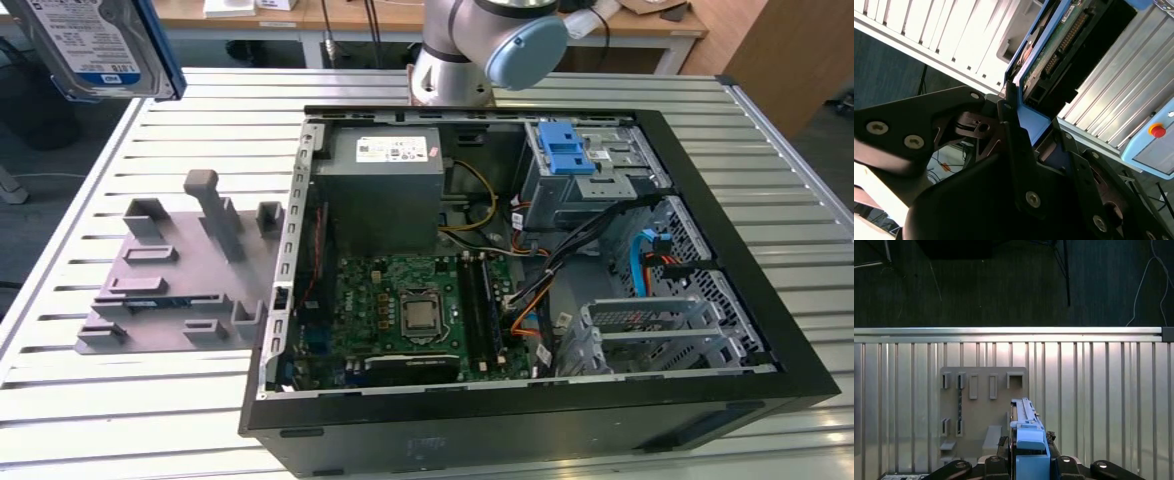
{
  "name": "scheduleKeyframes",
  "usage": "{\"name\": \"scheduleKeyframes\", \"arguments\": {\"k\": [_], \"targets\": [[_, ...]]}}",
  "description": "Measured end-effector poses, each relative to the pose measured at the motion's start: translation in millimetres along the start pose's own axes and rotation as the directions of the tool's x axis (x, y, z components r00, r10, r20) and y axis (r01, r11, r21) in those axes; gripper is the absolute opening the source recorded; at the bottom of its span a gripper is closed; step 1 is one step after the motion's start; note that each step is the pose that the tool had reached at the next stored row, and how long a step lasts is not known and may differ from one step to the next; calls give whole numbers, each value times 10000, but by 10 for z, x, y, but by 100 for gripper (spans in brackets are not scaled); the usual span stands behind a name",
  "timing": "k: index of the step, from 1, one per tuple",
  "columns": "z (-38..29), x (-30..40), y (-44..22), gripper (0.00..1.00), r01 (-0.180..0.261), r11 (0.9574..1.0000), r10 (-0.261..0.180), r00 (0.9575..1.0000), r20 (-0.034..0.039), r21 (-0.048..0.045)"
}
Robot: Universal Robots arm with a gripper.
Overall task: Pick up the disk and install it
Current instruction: 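Pick up the disk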
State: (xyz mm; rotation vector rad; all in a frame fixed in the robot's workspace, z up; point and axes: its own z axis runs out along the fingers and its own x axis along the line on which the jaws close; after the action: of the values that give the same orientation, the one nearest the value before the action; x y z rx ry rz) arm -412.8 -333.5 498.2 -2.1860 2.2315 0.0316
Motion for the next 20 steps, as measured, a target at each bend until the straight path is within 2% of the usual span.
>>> {"name": "scheduleKeyframes", "arguments": {"k": [20], "targets": [[0, 4, -49, 37, 1, 10000, -1, 10000, 85, -2]]}}
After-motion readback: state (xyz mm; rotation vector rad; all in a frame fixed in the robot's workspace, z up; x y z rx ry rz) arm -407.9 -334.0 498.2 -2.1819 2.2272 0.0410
